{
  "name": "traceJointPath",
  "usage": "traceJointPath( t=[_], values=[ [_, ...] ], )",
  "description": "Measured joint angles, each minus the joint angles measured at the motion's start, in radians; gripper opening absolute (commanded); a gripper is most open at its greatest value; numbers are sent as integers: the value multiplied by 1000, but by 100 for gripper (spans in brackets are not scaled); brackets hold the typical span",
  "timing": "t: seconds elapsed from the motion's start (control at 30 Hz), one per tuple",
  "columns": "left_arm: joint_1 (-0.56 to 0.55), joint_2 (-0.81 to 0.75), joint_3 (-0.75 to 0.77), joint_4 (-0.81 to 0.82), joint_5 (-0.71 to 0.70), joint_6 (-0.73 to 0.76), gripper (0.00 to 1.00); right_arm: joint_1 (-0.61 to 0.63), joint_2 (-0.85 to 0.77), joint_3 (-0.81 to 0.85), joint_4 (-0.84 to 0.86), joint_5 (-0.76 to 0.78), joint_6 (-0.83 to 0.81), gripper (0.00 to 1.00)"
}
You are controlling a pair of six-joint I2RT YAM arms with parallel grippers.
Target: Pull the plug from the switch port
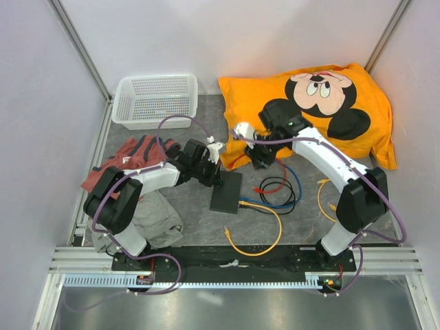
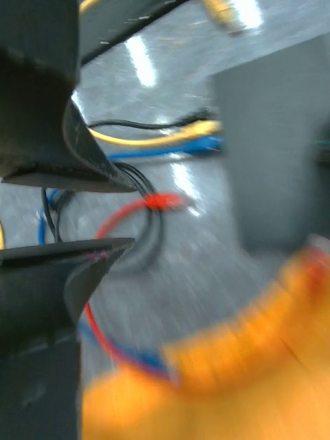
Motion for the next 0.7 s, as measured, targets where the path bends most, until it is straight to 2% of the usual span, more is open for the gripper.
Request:
traceJointPath(
  t=[0.1,0.2,0.4,0.7],
  values=[
    [0,0,0,0,-1,0,1,0,7,-191,9,16,-8,52],
    [-1,-4,-6,5,-5,0,1,0,7,-270,6,31,-13,55],
    [-3,-14,-16,11,-17,0,2,0,19,-273,71,20,-13,55],
    [-5,-21,-18,3,-28,0,1,4,132,-275,134,-3,-9,55]
  ],
)
